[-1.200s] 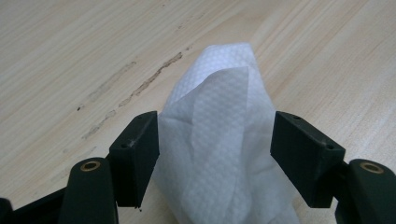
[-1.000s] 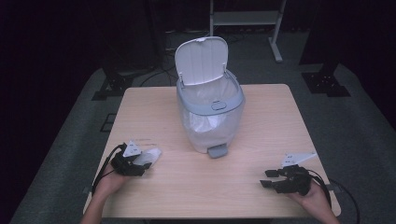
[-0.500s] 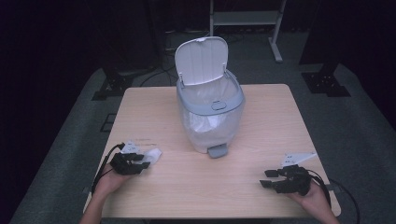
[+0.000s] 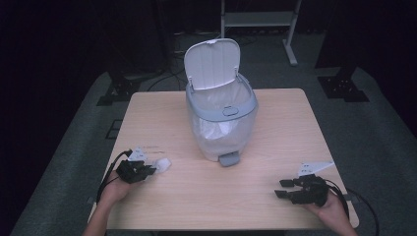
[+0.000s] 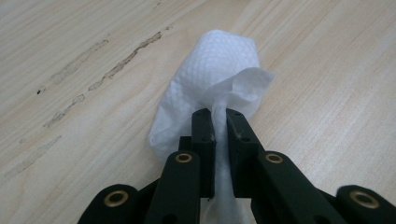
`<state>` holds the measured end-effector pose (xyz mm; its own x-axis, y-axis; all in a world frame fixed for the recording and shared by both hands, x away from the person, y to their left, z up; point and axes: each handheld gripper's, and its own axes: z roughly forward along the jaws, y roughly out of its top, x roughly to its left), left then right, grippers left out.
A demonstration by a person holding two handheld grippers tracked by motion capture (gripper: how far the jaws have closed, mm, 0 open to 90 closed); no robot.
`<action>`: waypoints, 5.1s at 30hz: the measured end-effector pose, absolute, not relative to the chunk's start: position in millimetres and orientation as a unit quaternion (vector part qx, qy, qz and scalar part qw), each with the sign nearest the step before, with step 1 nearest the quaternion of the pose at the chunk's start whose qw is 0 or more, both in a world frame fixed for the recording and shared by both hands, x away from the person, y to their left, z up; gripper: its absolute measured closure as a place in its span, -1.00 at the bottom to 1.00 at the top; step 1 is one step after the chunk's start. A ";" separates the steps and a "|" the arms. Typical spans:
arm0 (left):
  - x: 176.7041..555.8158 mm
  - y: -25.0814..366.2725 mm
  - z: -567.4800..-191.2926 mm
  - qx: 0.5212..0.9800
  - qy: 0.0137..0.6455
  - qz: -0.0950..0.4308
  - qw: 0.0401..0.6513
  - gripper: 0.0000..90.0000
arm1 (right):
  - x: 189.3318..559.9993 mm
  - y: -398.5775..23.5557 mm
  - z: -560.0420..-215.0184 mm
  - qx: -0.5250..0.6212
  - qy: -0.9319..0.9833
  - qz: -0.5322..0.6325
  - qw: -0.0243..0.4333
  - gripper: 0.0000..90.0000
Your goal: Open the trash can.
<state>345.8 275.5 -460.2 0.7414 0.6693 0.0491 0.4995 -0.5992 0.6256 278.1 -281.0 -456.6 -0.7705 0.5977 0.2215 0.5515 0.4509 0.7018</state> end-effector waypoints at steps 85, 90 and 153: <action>366.0 228.1 -235.1 0.903 0.208 0.144 0.347 0.85 | 280.4 -284.5 -446.3 0.328 0.847 0.416 0.048 0.07; 369.6 221.9 -223.6 0.903 0.202 0.146 0.349 0.85 | 281.0 -286.3 -447.2 0.331 0.845 0.418 0.045 0.07; 423.3 136.5 -156.4 0.925 0.131 0.147 0.326 0.82 | 280.8 -292.4 -453.2 0.347 0.839 0.416 0.038 0.07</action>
